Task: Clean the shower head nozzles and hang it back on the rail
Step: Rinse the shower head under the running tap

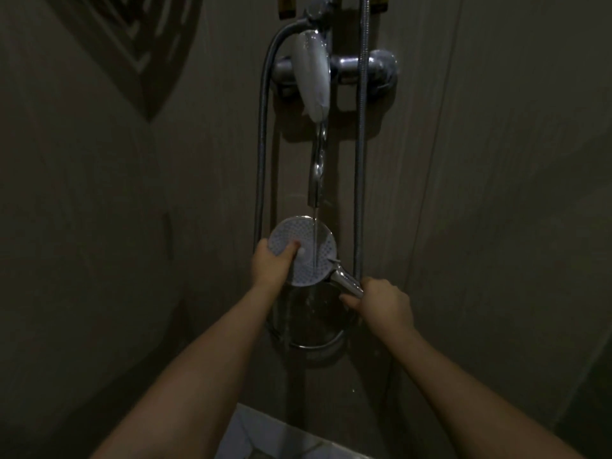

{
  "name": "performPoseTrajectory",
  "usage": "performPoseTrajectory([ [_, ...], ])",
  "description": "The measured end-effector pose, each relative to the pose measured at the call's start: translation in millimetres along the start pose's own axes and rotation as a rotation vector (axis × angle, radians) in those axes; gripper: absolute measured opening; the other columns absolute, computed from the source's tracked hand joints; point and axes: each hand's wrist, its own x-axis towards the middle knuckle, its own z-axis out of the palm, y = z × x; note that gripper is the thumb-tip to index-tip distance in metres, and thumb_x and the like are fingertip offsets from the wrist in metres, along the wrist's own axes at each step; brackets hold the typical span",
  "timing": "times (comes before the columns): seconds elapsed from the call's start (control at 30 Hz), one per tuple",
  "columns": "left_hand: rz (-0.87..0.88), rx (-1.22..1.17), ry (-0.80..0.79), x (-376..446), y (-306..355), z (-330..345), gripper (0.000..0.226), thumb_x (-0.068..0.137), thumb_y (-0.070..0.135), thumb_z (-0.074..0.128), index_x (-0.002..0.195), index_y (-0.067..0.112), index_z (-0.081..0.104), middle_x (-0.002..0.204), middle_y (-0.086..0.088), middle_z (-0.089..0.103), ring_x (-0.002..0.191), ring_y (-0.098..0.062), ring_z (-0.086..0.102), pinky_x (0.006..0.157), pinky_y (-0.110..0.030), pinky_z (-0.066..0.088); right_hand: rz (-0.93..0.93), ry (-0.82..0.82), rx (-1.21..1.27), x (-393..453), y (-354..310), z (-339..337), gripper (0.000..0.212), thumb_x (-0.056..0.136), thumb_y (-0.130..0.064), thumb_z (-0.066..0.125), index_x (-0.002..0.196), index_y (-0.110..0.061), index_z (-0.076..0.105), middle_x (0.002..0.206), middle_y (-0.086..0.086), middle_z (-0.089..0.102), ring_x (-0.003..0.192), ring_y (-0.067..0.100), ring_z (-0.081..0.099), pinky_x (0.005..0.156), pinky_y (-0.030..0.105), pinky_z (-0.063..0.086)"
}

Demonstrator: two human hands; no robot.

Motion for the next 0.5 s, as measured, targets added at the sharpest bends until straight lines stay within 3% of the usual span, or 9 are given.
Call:
performPoseTrajectory([
  [0.13, -0.160, -0.257, 0.142, -10.5, -6.3, 5.8, 0.030, 0.097, 0.019, 0.047, 0.122, 0.002, 0.053, 0.106, -0.009, 0.057, 0.102, -0.023, 0.057, 0.075, -0.027, 0.046, 0.036, -0.044, 0.048, 4.6, -4.0, 3.6, 0.050, 0.084, -0.056, 0.056, 0.110, -0.013, 0.059, 0.110, 0.010, 0.065, 0.101, 0.028, 0.063, 0.075, 0.031, 0.046],
  [0.23, -0.353, -0.562, 0.138, -23.2, -13.9, 17.7, 0.033, 0.100, 0.027, 0.037, 0.127, 0.011, 0.049, 0.114, -0.010, 0.058, 0.100, -0.023, 0.057, 0.091, -0.039, 0.049, 0.064, -0.091, 0.165, 5.4, -8.6, 14.1, 0.052, 0.082, -0.056, 0.058, 0.107, -0.011, 0.062, 0.107, 0.011, 0.066, 0.097, 0.028, 0.064, 0.072, 0.029, 0.045],
  [0.33, -0.489, -0.843, 0.018, -45.1, -13.6, 42.9, 0.033, 0.098, 0.025, 0.043, 0.124, 0.007, 0.051, 0.108, -0.012, 0.063, 0.091, -0.023, 0.063, 0.083, -0.040, 0.053, 0.058, -0.117, 0.267, 6.2, -24.5, 23.3, 0.050, 0.085, -0.052, 0.056, 0.104, -0.007, 0.062, 0.103, 0.014, 0.067, 0.094, 0.029, 0.065, 0.073, 0.031, 0.048],
  [0.5, -0.579, -0.855, -0.152, -61.3, -18.0, 39.7, 0.023, 0.091, 0.011, 0.055, 0.113, 0.007, 0.060, 0.093, -0.009, 0.067, 0.084, -0.020, 0.065, 0.072, -0.033, 0.053, -0.125, -0.232, 0.296, 11.4, -30.7, 20.5, 0.039, 0.090, -0.041, 0.053, 0.116, -0.013, 0.059, 0.112, 0.013, 0.066, 0.099, 0.026, 0.063, 0.080, 0.030, 0.047],
])
